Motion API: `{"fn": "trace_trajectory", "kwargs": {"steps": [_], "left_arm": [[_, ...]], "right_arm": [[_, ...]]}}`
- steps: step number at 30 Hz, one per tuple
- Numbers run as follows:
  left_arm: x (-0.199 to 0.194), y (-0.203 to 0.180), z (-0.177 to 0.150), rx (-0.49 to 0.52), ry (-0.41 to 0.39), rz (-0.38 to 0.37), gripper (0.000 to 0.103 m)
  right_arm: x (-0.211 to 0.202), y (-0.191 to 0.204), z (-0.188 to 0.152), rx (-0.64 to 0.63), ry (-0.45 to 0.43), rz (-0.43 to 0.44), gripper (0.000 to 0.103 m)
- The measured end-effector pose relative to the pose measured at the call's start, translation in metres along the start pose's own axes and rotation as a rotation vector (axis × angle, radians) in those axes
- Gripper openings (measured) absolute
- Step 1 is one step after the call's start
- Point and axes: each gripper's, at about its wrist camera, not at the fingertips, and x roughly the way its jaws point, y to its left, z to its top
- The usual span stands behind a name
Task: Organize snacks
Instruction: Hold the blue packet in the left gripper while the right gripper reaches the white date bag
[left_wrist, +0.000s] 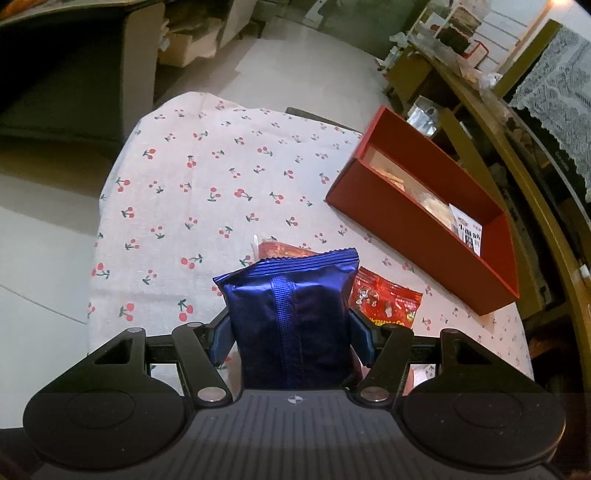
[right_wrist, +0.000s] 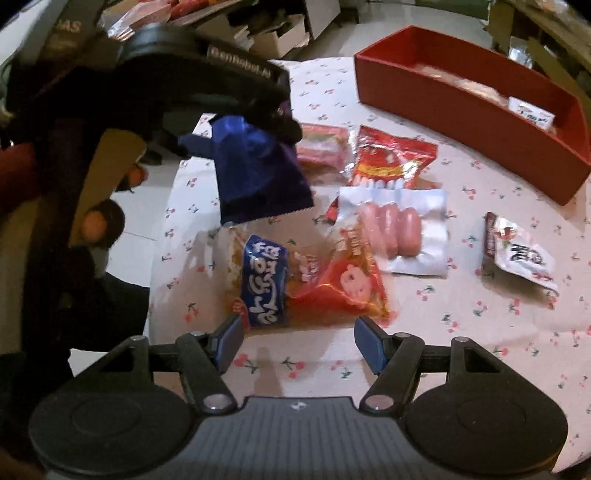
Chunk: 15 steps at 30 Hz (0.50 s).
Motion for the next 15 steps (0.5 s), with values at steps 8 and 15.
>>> {"fn": "trace_trajectory", "kwargs": {"steps": [8,15], "left_arm": [[-0.001,0.001,0.001,-0.005,-0.001,-0.007,0.069],[0.0,-0.003,0.001,0.001,0.005,-0.023,0.069]], "right_arm": [[0.017,-0.001,0.004,-0.061,0.018,-0.11,0.079],[0.005,-0.041,0.009,0.047,0.006,-0.188,0.079]]}}
